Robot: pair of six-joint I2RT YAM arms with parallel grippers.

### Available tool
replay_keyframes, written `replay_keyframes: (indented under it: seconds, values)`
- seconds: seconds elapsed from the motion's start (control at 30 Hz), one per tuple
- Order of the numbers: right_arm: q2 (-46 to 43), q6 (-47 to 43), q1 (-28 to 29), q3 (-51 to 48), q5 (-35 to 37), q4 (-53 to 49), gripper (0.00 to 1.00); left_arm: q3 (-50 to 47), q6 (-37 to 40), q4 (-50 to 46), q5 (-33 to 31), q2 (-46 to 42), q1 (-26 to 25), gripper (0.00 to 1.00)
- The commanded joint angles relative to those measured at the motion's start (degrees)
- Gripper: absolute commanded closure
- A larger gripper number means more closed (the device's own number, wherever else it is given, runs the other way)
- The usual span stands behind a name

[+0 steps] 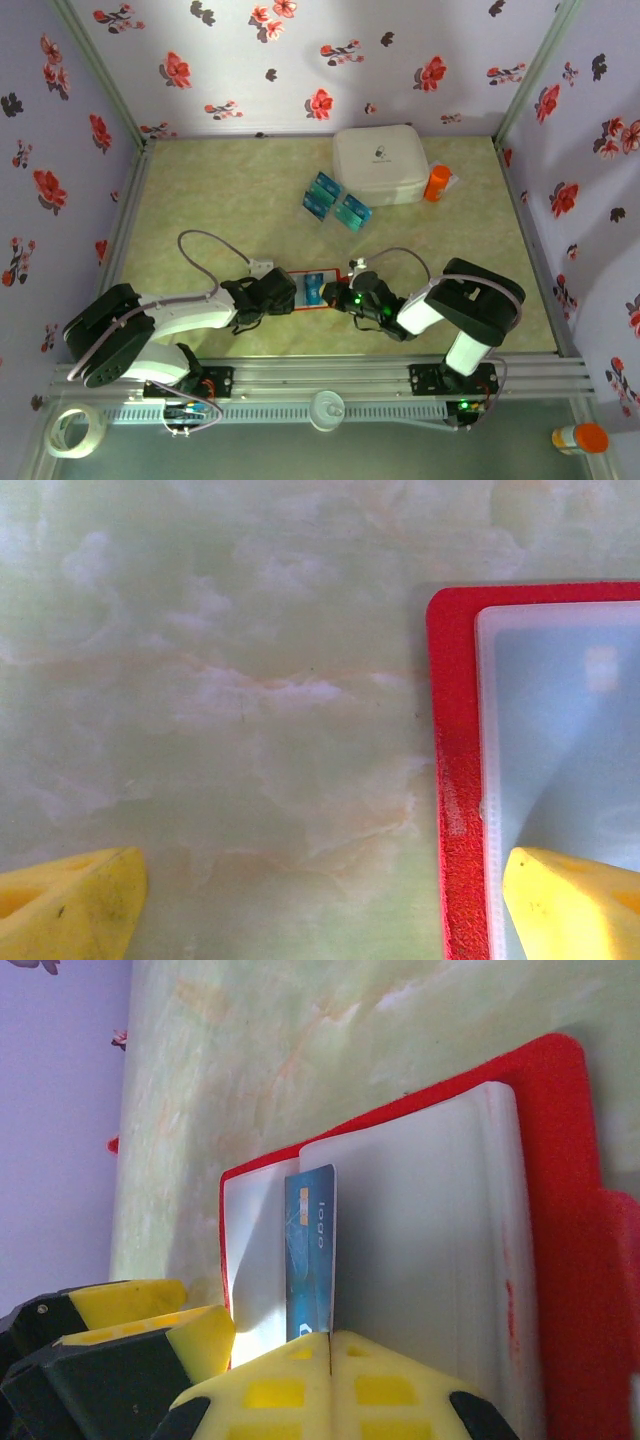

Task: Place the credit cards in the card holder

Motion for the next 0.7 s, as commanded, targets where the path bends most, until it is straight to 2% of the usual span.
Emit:
replay_keyframes:
  seconds: [0.0, 0.2, 0.23, 0.4, 0.47, 0.57, 0.67]
  values:
    - [1.18, 0.59, 0.73, 0.36, -0.66, -8.10, 1.00, -1.47, -1.30, 1.20, 3.34, 2.88, -0.42, 0.07]
    - [2.39, 0.47, 0.74, 1.43, -2.34, -9.19, 1.00, -1.56, -1.44, 1.60, 3.43, 3.26, -0.42, 0.07]
    - [2.32, 0.27, 0.74, 1.51, -2.62, -9.53, 0.98, -1.57, -1.38, 1.65, 3.41, 3.23, -0.42, 0.07]
    - [-1.53, -3.91, 0.17, 4.55, -3.78, -18.56, 0.64, -1.63, -1.37, 1.91, 3.41, 3.44, -0.42, 0.07]
    - [-4.09, -6.74, -0.31, 6.90, -4.22, -24.84, 0.55, -1.57, -1.25, 1.91, 3.42, 3.42, -0.38, 0.07]
    - [-7.84, -11.35, -1.40, 11.02, -4.25, -34.52, 0.47, -1.82, -1.30, 2.40, 3.51, 3.62, -0.42, 0.07]
    - [-10.51, -14.91, -2.82, 14.38, -3.99, -41.44, 0.46, -1.91, -1.39, 2.71, 3.62, 3.80, -0.42, 0.07]
